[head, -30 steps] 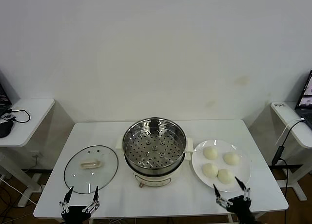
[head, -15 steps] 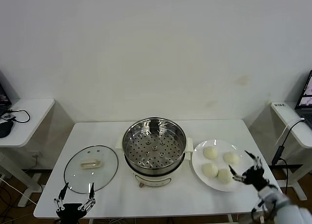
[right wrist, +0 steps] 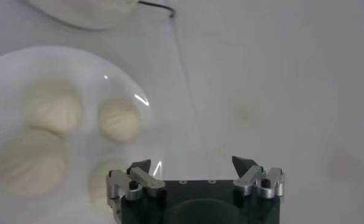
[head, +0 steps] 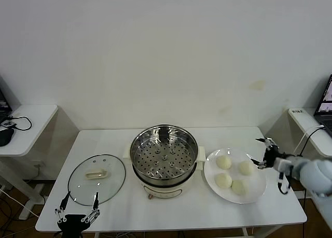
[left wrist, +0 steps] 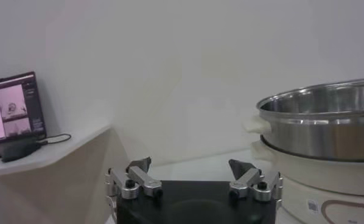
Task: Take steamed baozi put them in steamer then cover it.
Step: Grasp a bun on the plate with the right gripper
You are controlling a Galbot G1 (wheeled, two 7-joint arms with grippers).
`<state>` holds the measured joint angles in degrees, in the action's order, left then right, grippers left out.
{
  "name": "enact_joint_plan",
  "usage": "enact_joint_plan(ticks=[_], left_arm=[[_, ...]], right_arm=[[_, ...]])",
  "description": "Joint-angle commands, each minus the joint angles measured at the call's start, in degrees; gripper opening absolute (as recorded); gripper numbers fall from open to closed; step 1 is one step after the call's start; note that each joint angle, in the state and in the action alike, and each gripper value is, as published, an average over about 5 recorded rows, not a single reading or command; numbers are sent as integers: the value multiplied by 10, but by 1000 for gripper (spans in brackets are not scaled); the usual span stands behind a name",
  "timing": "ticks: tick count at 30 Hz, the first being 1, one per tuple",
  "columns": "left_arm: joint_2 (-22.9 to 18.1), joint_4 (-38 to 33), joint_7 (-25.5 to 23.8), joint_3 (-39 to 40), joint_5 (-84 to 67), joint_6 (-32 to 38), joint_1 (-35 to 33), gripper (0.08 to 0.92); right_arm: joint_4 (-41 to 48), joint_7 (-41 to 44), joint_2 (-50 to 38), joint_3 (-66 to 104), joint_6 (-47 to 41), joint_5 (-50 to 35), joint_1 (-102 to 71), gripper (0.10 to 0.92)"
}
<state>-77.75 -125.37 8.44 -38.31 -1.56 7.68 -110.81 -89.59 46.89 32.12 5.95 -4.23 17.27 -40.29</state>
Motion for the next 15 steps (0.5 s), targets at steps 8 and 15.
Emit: enact_joint_plan(ticks=[8, 15], left_arm=[[-1, 2, 0, -12, 6, 0, 3, 823], [0, 5, 2, -30, 1, 0, 4, 823]], right_arm=[[175, 162, 41, -437, 22, -38, 368, 823], [227, 152, 116, -465, 15, -46, 387, 823]])
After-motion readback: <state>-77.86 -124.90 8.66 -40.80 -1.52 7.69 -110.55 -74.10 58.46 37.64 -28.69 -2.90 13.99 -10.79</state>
